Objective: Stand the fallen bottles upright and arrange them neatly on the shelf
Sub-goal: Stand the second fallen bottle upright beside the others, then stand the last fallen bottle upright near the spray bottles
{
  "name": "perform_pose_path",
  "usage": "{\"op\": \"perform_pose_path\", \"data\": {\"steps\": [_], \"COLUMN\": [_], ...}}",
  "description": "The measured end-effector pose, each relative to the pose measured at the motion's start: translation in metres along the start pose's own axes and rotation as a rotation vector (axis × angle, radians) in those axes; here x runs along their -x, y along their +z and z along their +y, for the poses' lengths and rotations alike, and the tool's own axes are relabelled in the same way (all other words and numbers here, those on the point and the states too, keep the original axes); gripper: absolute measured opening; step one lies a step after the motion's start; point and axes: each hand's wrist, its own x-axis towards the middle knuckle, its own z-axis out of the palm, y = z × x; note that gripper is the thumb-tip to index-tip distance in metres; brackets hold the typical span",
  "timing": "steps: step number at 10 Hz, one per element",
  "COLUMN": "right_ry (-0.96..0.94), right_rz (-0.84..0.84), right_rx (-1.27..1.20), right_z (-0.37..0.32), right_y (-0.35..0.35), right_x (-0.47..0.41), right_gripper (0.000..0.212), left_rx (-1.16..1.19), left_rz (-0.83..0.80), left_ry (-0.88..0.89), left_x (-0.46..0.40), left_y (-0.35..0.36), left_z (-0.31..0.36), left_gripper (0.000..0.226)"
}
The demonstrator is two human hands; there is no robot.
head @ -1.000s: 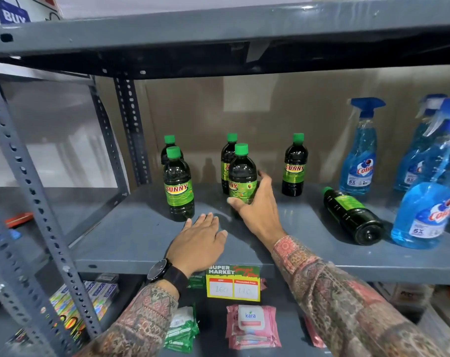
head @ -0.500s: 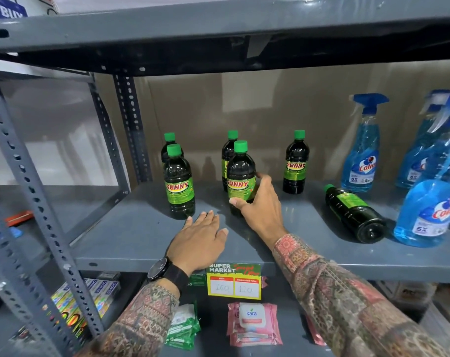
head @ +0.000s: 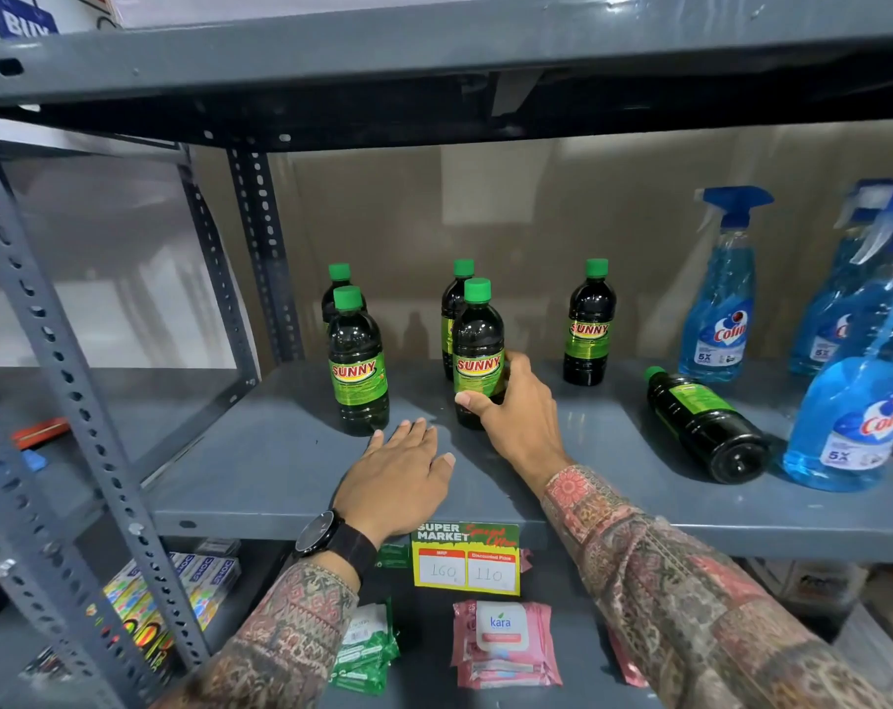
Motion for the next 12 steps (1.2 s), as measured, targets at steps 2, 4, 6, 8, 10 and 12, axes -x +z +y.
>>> {"op": "perform_pose_path", "data": {"steps": [2, 4, 6, 8, 10, 12], "right_ry": [0.001, -0.108, 0.15, 0.497, 0.396, 0.213], "right_rz": [0.002, 0.146, 0.107, -0.145, -0.112, 0.179], "right_rx": [-0.019, 0.404, 1.059, 0.833, 0.656, 0.009], "right_z": [-0.003, 0.004, 0.021, 0.042, 0.039, 0.029], "right_y": [-0.002, -0.046, -0.134, -0.171, -0.144, -0.092], "right_x": [0.004, 0.01, -0.007, -0.015, -0.01, -0.006], "right_gripper": [0.073, 0.057, 0.071, 0.08, 0.077, 0.087], "left_rx": [0.007, 0.002, -0.012, -0.016, -0.013, -0.011], "left_rz": [-0.007, -0.028, -0.025, -0.026, -0.026, -0.015], "left_ry": [0.003, -0.002, -0.002, -0.003, -0.001, 0.004], "left_x": [0.0, 0.001, 0.002, 0.004, 0.003, 0.002], "left_y": [0.0, -0.001, -0.001, -0.002, -0.002, -0.001], "left_z": [-0.001, -0.001, 0.002, 0.002, 0.002, 0.0], "left_gripper": [0.066, 0.066, 0.066, 0.066, 0.066, 0.066]}}
